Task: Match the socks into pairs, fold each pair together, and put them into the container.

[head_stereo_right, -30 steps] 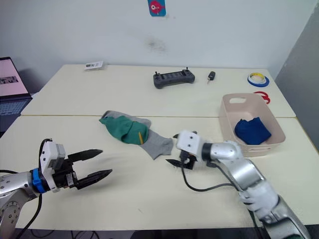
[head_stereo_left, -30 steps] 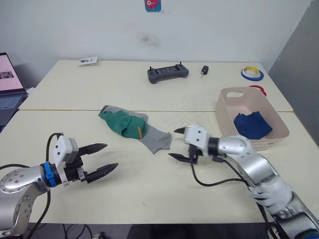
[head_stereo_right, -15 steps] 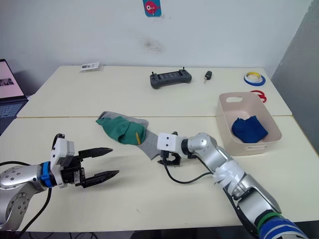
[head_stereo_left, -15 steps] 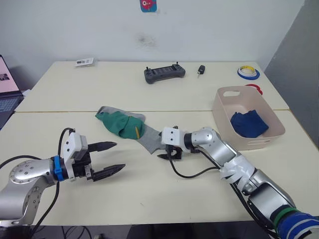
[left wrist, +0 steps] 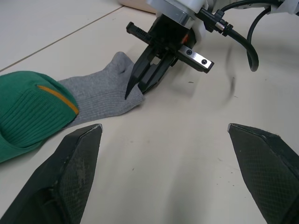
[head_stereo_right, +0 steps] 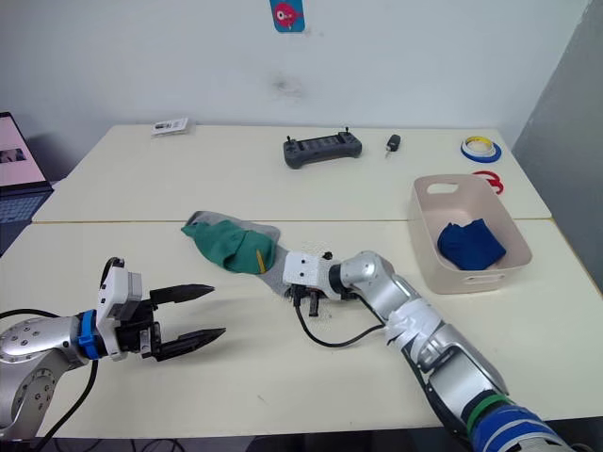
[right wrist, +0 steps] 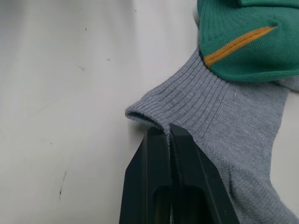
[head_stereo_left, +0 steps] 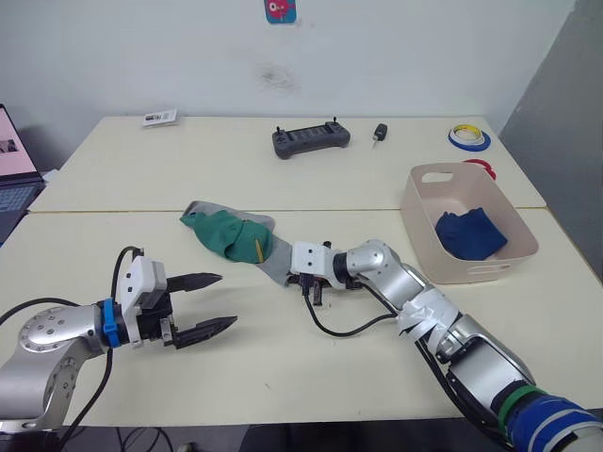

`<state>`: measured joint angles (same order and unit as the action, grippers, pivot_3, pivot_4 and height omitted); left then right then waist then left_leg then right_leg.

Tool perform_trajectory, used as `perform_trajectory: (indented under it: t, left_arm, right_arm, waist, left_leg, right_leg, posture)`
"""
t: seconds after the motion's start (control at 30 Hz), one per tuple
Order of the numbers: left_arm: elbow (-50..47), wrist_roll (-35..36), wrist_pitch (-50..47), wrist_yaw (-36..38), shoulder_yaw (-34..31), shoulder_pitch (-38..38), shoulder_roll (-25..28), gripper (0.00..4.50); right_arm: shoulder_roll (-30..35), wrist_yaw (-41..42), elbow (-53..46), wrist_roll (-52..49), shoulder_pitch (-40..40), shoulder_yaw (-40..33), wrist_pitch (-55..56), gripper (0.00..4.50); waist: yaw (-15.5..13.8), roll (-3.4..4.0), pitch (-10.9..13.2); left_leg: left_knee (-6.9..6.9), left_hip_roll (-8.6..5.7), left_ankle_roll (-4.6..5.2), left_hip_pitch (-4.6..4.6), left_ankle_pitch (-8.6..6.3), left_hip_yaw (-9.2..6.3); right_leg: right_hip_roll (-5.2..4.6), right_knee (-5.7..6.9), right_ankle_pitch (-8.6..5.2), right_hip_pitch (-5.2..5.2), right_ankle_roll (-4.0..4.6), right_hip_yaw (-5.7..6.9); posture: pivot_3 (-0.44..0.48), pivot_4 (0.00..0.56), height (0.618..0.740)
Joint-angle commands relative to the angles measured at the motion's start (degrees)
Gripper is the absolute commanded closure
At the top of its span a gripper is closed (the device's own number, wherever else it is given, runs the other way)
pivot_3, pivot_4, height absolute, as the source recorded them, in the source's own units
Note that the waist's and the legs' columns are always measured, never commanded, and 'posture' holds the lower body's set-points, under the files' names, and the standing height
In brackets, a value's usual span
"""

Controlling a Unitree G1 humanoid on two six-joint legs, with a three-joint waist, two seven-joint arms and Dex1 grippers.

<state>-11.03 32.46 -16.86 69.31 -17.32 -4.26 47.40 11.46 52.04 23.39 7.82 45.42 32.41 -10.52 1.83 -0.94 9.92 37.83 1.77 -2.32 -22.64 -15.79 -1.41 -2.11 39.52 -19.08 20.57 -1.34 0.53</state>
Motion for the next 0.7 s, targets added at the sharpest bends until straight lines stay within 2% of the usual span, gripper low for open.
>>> perform_trajectory:
  t: [0.03, 0.37, 0.5, 0.7]
  left_arm:
    - [1.0, 0.5, 0.7, 0.2, -2.2, 0.7, 1.1, 0.00]
    - [4.8, -0.4, 1.7, 1.2, -2.7, 2.5, 3.2, 0.00]
    - [4.6, -0.3, 0.8, 0.0, -2.2, 4.1, 2.3, 0.00]
    - [4.3, -0.2, 0.5, -0.1, -1.8, 4.5, 2.3, 0.00]
  right_arm:
    - [1.3, 2.9, -6.7, -1.8, -2.9, -1.4, -3.5, 4.44]
    - [5.9, 9.3, -30.9, -9.4, -10.9, -2.3, -19.4, 4.44]
    - [6.6, 7.3, -30.9, -8.5, -9.5, -3.0, -19.2, 4.44]
    - [5.1, 3.9, -24.9, -7.8, -0.9, -6.5, -14.5, 4.44]
  waist:
    - [0.0, 0.00, 0.0]
    - [-0.1, 0.01, 0.0]
    - [-0.1, 0.01, 0.0]
    - [0.0, 0.00, 0.0]
  left_leg:
    - [0.00, 0.00, 0.00, -0.01, 0.00, 0.00]
    - [-0.01, -0.01, 0.01, -0.12, -0.01, -0.04]
    - [-0.01, -0.02, 0.01, -0.11, -0.01, -0.03]
    - [0.00, -0.02, 0.01, -0.17, 0.00, 0.06]
  right_leg:
    - [0.00, -0.01, 0.00, 0.01, 0.00, 0.00]
    - [-0.02, -0.04, 0.00, 0.08, 0.00, 0.02]
    - [-0.01, -0.04, 0.00, 0.09, 0.00, 0.03]
    - [0.01, 0.07, 0.00, 0.30, 0.00, 0.03]
  posture:
    - [0.000, 0.150, 0.740]
    - [0.000, 0.150, 0.740]
    - [0.000, 0.150, 0.740]
    - [0.000, 0.150, 0.740]
